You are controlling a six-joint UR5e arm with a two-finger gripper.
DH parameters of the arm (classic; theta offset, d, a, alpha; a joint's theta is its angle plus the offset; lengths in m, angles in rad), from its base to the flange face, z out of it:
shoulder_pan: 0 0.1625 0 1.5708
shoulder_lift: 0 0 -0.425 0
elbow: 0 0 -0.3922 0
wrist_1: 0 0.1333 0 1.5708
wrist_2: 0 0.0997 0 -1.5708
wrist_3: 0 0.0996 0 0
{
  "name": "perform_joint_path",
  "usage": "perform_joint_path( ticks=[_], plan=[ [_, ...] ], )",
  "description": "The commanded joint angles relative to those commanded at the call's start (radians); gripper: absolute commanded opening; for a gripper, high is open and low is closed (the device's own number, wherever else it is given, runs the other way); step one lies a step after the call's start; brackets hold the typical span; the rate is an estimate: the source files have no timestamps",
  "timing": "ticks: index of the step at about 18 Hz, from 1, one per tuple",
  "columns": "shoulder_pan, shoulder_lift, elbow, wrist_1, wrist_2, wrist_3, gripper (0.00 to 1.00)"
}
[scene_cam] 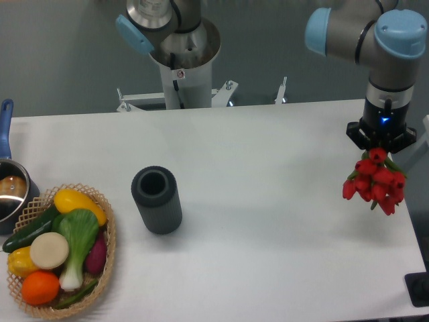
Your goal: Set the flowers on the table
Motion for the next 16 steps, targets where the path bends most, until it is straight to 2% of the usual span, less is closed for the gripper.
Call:
perform_joint_path(
  ticks=[8,16],
  plan=[
    [-0.040,0.000,-0.012,-0.002,0.002,-0.009,0.00],
    [-0.182,-0.060,-0.009,0.014,-0.002,-0.129,0.00]
  ],
)
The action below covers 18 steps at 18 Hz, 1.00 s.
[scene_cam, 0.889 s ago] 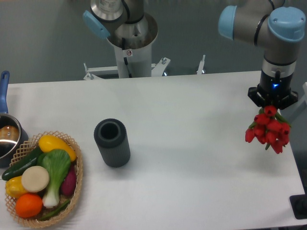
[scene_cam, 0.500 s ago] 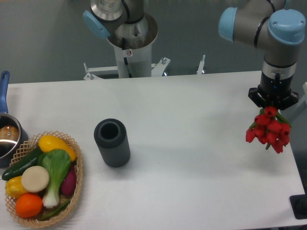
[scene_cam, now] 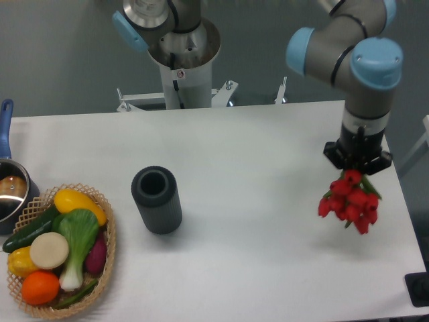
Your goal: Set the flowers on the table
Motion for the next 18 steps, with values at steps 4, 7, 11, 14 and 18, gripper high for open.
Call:
perform_joint_path(
  ticks=[4,7,11,14,18],
  plan=[
    [-0.063,-0.035,0.012,0.018,-0.002,-0.094,0.06],
    [-0.085,-0.035,0.011,0.023,-0.008,-0.101,0.30],
    [-0.101,-0.035,-0.008,0.075,0.000,-0.097,1.00],
    [-0.101,-0.025,-0.026,0.094,0.000,-0.091,1.00],
    [-0.083,-0.002,-0.058,0.098,-0.002,-0.089,1.00]
  ],
)
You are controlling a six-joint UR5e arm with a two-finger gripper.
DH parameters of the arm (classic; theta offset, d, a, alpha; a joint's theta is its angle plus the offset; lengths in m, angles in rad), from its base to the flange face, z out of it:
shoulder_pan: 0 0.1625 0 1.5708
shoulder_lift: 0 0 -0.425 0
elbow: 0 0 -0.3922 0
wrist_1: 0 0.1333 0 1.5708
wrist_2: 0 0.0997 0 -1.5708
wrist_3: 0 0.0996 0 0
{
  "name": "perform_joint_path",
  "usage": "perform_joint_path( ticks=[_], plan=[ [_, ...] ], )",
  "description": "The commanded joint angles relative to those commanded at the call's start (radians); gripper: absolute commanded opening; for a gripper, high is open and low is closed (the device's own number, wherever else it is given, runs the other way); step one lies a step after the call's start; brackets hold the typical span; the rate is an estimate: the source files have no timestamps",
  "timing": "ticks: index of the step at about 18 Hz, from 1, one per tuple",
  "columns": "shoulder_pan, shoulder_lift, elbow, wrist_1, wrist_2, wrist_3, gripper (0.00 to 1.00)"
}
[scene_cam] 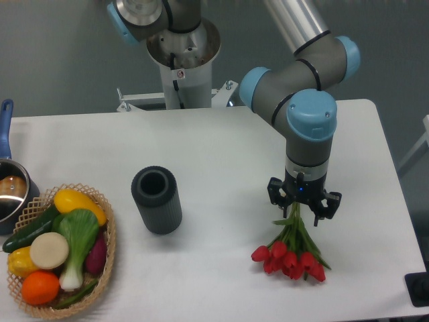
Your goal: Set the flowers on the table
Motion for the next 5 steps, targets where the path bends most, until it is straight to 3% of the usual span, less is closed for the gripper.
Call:
perform_joint_path(
  ticks=[5],
  plan=[
    [0.054,0.005,0.003,0.034,0.002,0.006,1.00]
  ],
)
